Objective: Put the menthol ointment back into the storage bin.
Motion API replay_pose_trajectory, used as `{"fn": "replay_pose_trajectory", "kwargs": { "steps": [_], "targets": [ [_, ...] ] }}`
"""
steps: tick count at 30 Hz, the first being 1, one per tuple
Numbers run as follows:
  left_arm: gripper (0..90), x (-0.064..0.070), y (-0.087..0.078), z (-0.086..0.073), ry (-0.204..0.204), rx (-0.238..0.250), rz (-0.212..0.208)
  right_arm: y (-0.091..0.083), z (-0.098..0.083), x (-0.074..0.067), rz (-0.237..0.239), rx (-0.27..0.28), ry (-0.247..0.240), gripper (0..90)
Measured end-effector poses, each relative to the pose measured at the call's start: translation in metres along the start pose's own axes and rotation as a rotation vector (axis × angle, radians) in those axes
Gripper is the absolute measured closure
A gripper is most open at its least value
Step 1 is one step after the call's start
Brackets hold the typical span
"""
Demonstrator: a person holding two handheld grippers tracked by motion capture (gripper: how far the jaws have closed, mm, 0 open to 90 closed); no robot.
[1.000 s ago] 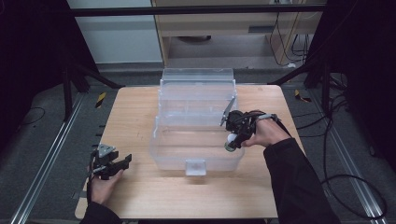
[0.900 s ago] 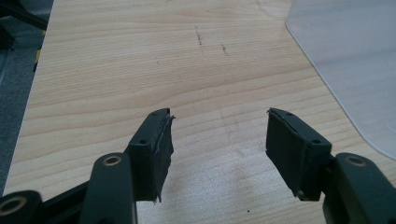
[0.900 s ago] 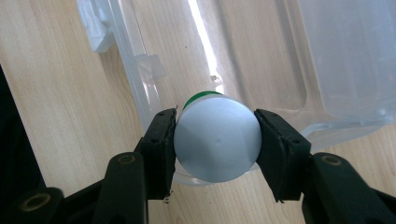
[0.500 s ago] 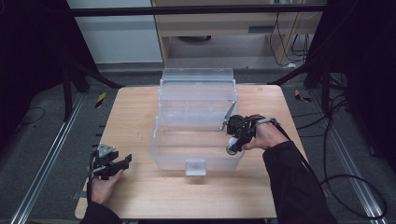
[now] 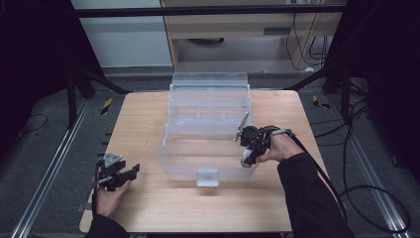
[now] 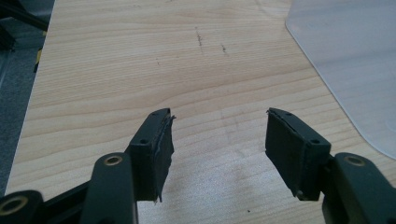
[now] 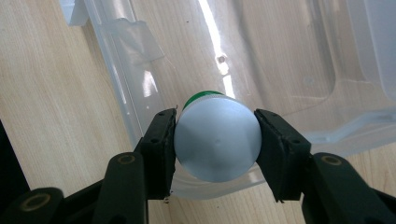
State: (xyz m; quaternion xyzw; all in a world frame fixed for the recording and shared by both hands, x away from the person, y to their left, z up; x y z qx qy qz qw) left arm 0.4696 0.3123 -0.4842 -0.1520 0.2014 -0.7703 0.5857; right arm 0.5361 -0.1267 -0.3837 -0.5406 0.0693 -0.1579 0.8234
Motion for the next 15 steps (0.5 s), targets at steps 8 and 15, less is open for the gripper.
{"fn": "replay_pose_trajectory", "kwargs": {
  "steps": [8,15],
  "targets": [
    [41.0,0.0,0.0,0.0,0.001,0.001,0.0,0.006,-0.004,0.0,0.01,-0.006,-0.002,50.4],
    [41.1,0.0,0.0,0.0,0.0,0.0,0.001,0.011,-0.009,0.0,0.013,-0.018,0.013,50.4]
  ]
}}
Point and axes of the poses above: each handheld gripper's, and its own axes: y roughly forward along the jaws, z roughly out of its top, x roughly to its right, the point moved 1 cm from there along y, roughly forward along the jaws, and after that the axes turned 10 degrees about x, right-handed, at the moved point
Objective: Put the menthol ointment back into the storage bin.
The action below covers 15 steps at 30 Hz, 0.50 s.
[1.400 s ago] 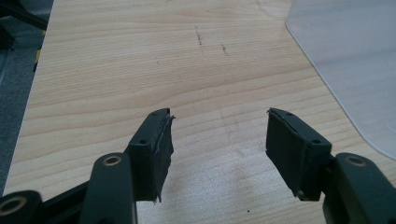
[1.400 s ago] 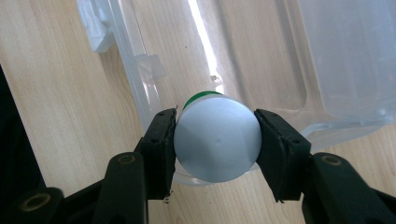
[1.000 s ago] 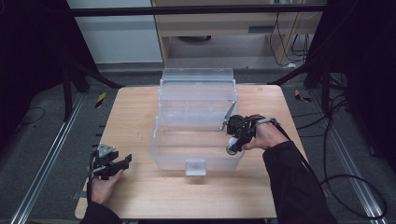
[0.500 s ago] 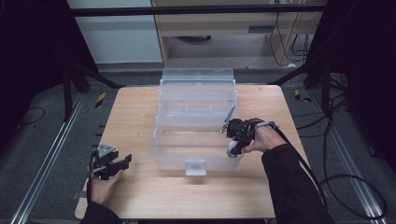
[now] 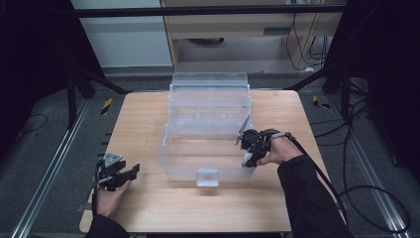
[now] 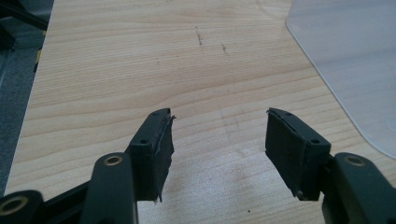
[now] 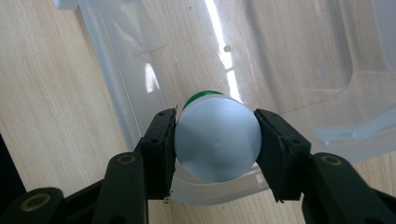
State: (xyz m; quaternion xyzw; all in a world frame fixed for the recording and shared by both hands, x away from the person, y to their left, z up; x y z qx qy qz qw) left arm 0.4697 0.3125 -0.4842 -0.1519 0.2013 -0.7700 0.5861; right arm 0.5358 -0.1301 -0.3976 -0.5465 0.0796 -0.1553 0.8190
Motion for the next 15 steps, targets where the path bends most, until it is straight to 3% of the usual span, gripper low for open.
{"fn": "replay_pose_trajectory", "kwargs": {
  "steps": [15],
  "targets": [
    [41.1,0.0003,0.0002,-0.0001,0.0,0.0,0.0,0.007,-0.003,0.0003,0.002,-0.003,0.008,50.3]
  ]
}}
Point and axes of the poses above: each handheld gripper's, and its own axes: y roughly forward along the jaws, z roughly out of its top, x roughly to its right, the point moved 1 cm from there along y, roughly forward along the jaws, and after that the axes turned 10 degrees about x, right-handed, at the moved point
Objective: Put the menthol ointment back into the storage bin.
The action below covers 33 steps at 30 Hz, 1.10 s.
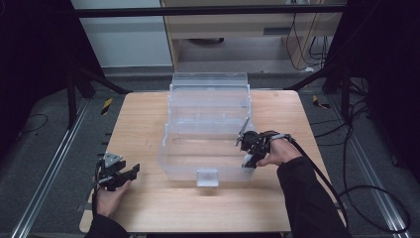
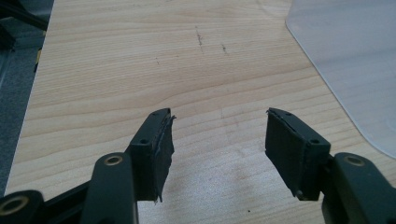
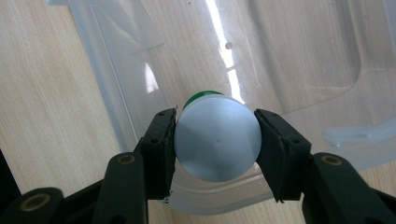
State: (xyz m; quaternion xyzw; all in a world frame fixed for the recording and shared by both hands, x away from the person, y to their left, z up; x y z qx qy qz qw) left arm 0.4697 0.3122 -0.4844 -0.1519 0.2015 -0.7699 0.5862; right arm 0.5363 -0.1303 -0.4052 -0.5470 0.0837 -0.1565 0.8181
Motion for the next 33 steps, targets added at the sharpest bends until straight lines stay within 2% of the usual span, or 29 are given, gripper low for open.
{"fn": "replay_pose_trajectory", "kwargs": {
  "steps": [25,33],
  "targets": [
    [41.1,0.0002,0.0002,-0.0002,0.002,-0.003,-0.001,0.0077,0.0,0.0003,-0.003,-0.015,0.01,49.9],
    [41.2,0.0001,0.0002,0.0,0.001,0.0,-0.001,0.0037,-0.0001,0.0006,-0.006,0.011,0.021,47.2]
  ]
}}
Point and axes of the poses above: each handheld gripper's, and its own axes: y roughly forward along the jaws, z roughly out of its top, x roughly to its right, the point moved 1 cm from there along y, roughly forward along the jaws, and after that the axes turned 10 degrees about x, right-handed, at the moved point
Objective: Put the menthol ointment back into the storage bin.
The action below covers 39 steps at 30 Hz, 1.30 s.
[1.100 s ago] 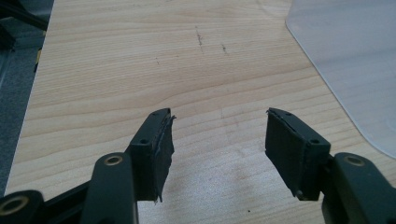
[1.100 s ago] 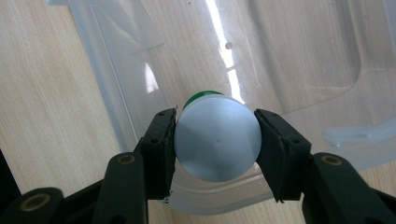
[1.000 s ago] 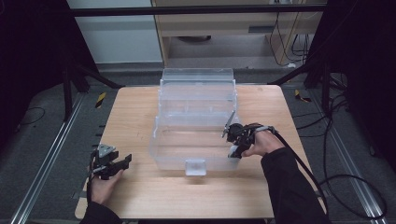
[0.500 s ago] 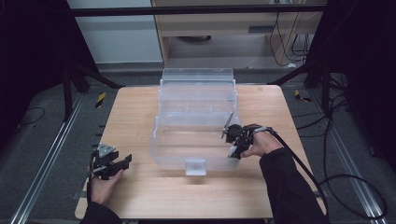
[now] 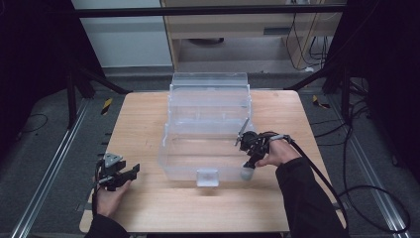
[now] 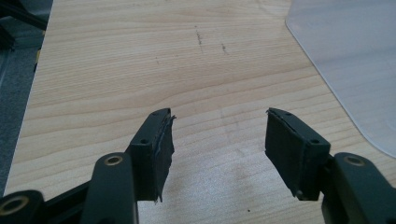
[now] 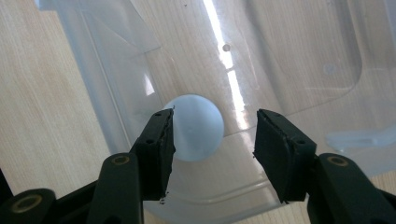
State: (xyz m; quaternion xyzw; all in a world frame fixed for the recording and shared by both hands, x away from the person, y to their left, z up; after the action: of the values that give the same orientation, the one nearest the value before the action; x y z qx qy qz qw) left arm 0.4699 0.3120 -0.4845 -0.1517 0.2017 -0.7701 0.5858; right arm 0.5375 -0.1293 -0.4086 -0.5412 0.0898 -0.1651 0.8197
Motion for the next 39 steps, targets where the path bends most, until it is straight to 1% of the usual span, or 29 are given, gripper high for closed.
{"fn": "replay_pose_trajectory", "kwargs": {
  "steps": [7,9,10,12,15,16,19,21,23,24,25,26,28,29,31,32,33,34,39],
  "targets": [
    [41.2,0.0,-0.001,0.0,0.0,0.002,0.002,-0.014,-0.002,-0.001,-0.021,0.046,0.025,46.2],
    [41.2,0.0,-0.001,0.0,-0.001,0.003,0.003,-0.017,-0.002,-0.002,-0.026,0.055,0.023,45.9],
    [41.2,0.0,-0.001,0.0,-0.001,0.005,0.004,-0.023,-0.004,-0.002,-0.037,0.081,0.026,44.9],
    [41.1,0.0,-0.001,0.001,-0.001,0.007,0.005,-0.03,-0.005,-0.005,-0.051,0.104,0.047,42.7],
    [41.0,0.0,-0.001,0.001,-0.001,0.009,0.005,-0.041,-0.01,-0.008,-0.081,0.157,0.046,37.0],
    [41.0,0.0,-0.001,0.001,-0.001,0.01,0.006,-0.044,-0.013,-0.009,-0.088,0.17,0.056,35.2],
    [41.0,0.0,-0.002,0.001,0.0,0.011,0.006,-0.054,-0.022,-0.011,-0.115,0.249,0.091,30.4],
    [41.0,0.0,-0.002,0.001,-0.001,0.012,0.008,-0.061,-0.029,-0.011,-0.142,0.307,0.116,27.0],
    [40.9,0.0,-0.002,0.001,-0.002,0.013,0.009,-0.067,-0.036,-0.012,-0.18,0.358,0.149,25.0],
    [40.9,0.0,-0.002,0.001,-0.002,0.013,0.009,-0.067,-0.036,-0.012,-0.18,0.358,0.149,25.0],
    [40.8,0.0,-0.002,0.001,-0.002,0.014,0.008,-0.073,-0.046,-0.012,-0.216,0.426,0.2,23.7],
    [40.8,0.001,-0.002,0.001,-0.001,0.014,0.007,-0.074,-0.05,-0.013,-0.227,0.451,0.213,22.9],
    [40.7,0.001,-0.002,0.001,0.0,0.014,0.007,-0.076,-0.062,-0.013,-0.259,0.509,0.271,17.7],
    [40.7,0.001,-0.002,0.001,0.001,0.014,0.006,-0.077,-0.068,-0.013,-0.278,0.535,0.297,17.0],
    [40.5,0.001,-0.002,0.001,0.0,0.016,0.005,-0.077,-0.082,-0.014,-0.299,0.593,0.354,18.1],
    [40.4,0.001,-0.002,0.001,0.0,0.016,0.005,-0.077,-0.082,-0.014,-0.299,0.593,0.354,18.1],
    [40.4,0.002,-0.002,0.001,0.0,0.018,0.005,-0.076,-0.089,-0.014,-0.308,0.627,0.379,18.3],
    [40.2,0.001,-0.002,0.001,0.0,0.018,0.006,-0.071,-0.102,-0.014,-0.321,0.666,0.433,18.3],
    [39.7,0.0,-0.002,0.0,-0.005,0.02,0.007,-0.053,-0.131,-0.014,-0.385,0.688,0.506,17.2]
  ]
}}
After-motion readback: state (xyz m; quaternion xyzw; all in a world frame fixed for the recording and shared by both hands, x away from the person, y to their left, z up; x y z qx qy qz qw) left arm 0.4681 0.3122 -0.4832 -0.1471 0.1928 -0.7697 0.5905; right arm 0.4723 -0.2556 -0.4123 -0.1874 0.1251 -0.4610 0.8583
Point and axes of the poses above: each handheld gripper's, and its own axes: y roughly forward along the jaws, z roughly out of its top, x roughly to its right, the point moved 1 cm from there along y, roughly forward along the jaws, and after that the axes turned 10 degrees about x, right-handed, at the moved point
